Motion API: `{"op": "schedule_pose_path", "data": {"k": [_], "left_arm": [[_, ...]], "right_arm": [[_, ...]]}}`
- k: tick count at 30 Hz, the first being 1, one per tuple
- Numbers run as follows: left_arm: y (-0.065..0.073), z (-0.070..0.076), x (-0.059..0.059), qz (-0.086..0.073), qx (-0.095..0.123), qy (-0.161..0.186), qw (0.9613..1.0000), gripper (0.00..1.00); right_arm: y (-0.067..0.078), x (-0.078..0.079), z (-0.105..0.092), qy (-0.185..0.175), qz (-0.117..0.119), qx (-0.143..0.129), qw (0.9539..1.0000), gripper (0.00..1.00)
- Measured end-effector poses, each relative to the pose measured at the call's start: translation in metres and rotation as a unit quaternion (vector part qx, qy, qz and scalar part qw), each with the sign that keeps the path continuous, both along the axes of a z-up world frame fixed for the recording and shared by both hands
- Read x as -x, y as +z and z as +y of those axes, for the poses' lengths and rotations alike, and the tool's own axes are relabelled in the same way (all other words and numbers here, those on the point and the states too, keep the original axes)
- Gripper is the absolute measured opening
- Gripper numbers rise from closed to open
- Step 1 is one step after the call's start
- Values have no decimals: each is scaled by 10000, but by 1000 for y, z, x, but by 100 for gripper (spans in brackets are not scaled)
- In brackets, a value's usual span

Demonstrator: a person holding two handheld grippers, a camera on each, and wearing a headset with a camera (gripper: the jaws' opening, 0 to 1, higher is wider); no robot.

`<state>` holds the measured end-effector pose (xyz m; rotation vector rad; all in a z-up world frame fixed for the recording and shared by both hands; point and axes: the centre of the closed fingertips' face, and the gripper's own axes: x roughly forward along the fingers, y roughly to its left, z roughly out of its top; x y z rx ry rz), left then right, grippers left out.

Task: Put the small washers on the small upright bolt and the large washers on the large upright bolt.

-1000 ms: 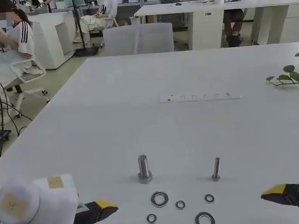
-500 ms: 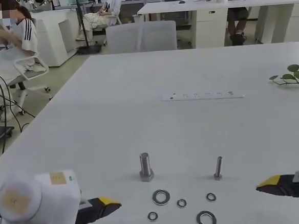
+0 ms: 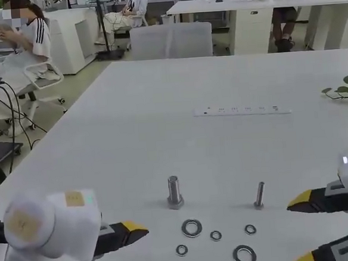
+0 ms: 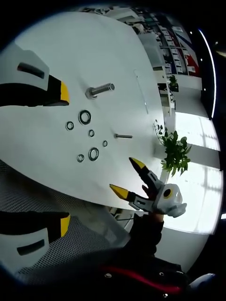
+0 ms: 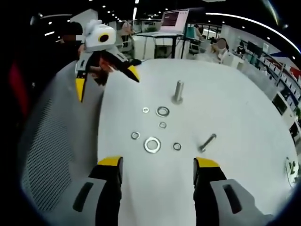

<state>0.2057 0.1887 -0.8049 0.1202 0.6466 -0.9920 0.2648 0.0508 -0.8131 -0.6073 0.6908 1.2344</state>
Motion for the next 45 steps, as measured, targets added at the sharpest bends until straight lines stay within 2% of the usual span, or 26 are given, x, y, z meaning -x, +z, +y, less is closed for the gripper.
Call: {"op": "schedule_pose_path", "data": {"k": [8,17,26,36,38,43,45], "left_arm": [[2,-2,0,-38,12,-5,10000,93],[1,-5,2,-25,23,-29,10000,93],[1,-6,3,-14,30,-33,10000,93],[1,-6,3,-33,45,-24,10000,92],[1,-6,2,-45,48,-16,10000,92],[2,-6,2,-63,65,-9,10000,92],[2,-6,2,-68,61,-14,10000,92]], "right_arm": [[-2,-10,10,317,29,306,9990,57],[-3,-19,15,567,69,529,9970,52],[-9,-28,21,828,149,859,9927,43],[-28,-40,23,956,187,1343,9861,33],[-31,-42,24,976,136,1438,9847,31],[-39,-45,28,937,173,1477,9844,28],[-44,-45,26,957,170,1593,9824,27]]}}
